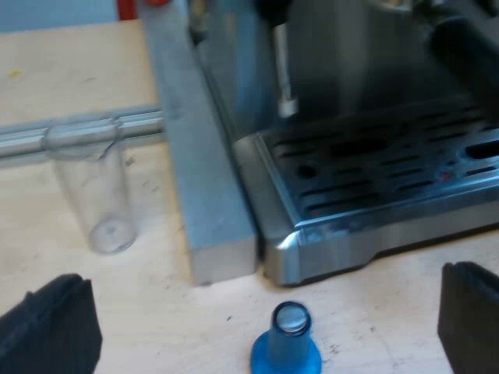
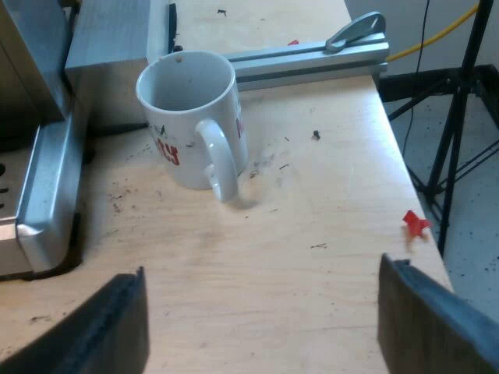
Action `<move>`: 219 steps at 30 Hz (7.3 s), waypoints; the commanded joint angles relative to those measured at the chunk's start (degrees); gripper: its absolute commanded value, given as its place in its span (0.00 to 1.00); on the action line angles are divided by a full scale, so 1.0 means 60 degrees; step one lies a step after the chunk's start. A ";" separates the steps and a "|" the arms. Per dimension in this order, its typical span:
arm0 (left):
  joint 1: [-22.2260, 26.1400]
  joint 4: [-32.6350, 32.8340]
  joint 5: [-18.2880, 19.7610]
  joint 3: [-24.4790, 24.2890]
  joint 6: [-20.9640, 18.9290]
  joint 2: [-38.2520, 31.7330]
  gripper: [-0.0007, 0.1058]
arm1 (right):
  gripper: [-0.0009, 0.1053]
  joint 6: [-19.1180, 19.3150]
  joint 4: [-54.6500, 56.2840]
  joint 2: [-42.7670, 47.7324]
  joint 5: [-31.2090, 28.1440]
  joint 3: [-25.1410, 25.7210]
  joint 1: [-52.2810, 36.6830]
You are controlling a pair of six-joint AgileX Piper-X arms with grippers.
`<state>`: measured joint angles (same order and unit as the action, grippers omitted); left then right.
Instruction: Place mug into machine
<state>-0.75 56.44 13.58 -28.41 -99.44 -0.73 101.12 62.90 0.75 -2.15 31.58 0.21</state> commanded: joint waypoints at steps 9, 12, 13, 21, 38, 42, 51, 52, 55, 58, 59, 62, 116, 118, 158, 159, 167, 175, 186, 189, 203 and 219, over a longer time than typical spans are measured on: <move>-0.0528 -0.0113 0.1438 -0.1130 -0.0167 0.0379 0.84 | 0.64 0.0130 0.0582 -0.0935 0.0881 0.0602 -0.0001; -0.1047 -0.0113 0.1752 -0.1318 -0.0167 0.0814 0.84 | 0.64 0.0126 0.0580 -0.1936 0.1267 0.1312 -0.0001; -0.1226 -0.0141 0.1818 -0.1338 -0.0167 0.0946 0.84 | 0.64 0.0126 0.0580 -0.1991 0.1267 0.1354 -0.0001; -0.3048 -0.0745 0.3264 -0.1354 -0.0031 0.1967 0.84 | 0.64 0.0126 0.0560 -0.3052 0.1897 0.1580 0.0022; -0.4260 -0.3319 0.3860 0.0987 0.0310 0.2289 0.84 | 0.64 0.0979 -0.2663 -0.5007 0.1895 0.0050 0.0022; -0.4260 -0.3455 0.3860 0.1227 0.0265 0.2288 0.84 | 0.64 0.0979 -0.4387 -0.5150 0.1895 -0.0893 0.0022; -0.4260 -0.3458 0.3860 0.1252 0.0261 0.2288 0.84 | 0.64 0.1620 -0.9145 -0.7144 0.1578 -0.2901 0.0022; -0.4260 -0.3458 0.3860 0.1252 0.0261 0.2288 0.84 | 0.64 0.1886 -0.9467 -0.7559 0.1578 -0.2900 0.0022; -0.4260 -0.3458 0.3860 0.1252 0.0261 0.2288 0.84 | 0.64 0.2308 -1.0483 -0.8382 0.1532 -0.2900 0.0022; -0.4260 -0.3458 0.3860 0.1252 0.0261 0.2288 0.84 | 0.64 0.2274 -1.1471 -0.9293 0.1532 -0.2900 0.0022; -0.4260 -0.3458 0.3860 0.1252 0.0261 0.2288 0.84 | 0.64 0.2270 -1.1781 -0.9617 0.1532 -0.2900 0.0022; -0.4260 -0.3458 0.3860 0.1252 0.0261 0.2288 0.84 | 0.63 0.2272 -1.2515 -1.0486 0.1532 -0.2900 0.0022; -0.4260 -0.3458 0.0112 0.1274 0.0424 0.2288 0.84 | 0.01 0.3091 -0.8977 -0.7649 0.1971 -0.2031 0.0022; -0.4260 -0.3551 0.0113 0.1342 0.0508 0.2288 0.84 | 0.01 0.3122 -0.8228 -0.6769 0.2256 -0.2031 0.0022; -0.4260 -0.7750 -0.0307 0.3438 0.0810 0.2308 0.84 | 0.01 -0.0182 -1.1770 -0.9037 -0.1605 -0.2060 0.8498; -0.4260 -0.7750 -0.0307 0.3438 0.0810 0.2308 0.84 | 0.01 -0.0182 -1.2139 -0.9394 -0.1607 -0.2061 0.8498; -0.4260 -0.7750 -0.0307 0.3438 0.0810 0.2308 0.84 | 0.01 -0.0182 -1.3518 -1.1085 -0.1810 -0.1608 0.8498; -0.4260 -0.7750 -0.0307 0.3438 0.0810 0.2308 0.84 | 0.01 -0.0144 -1.4458 -1.3291 -0.2107 -0.0373 0.8498; -0.4260 -0.7750 -0.0189 0.3438 0.0810 0.2308 0.84 | 0.01 -0.0168 -1.4456 -1.4647 -0.2376 0.0821 0.8498; -0.4260 -0.7750 -0.0172 0.3438 0.0810 0.2308 0.84 | 0.01 -0.0168 -1.4475 -1.4652 -0.2400 0.0891 0.8498; -0.4260 -0.7750 -0.0168 0.3438 0.0810 0.2308 0.84 | 0.52 -0.0224 -1.4573 -1.3861 -0.2633 0.0458 0.8695; -0.4260 -0.7750 -0.0168 0.3438 0.0810 0.2308 0.84 | 0.52 -0.0957 -1.6564 -1.3951 -0.2381 -0.1094 0.8692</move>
<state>-26.08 10.94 12.24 -7.63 -94.72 13.13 95.49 -34.53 -82.30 -17.08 24.94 52.27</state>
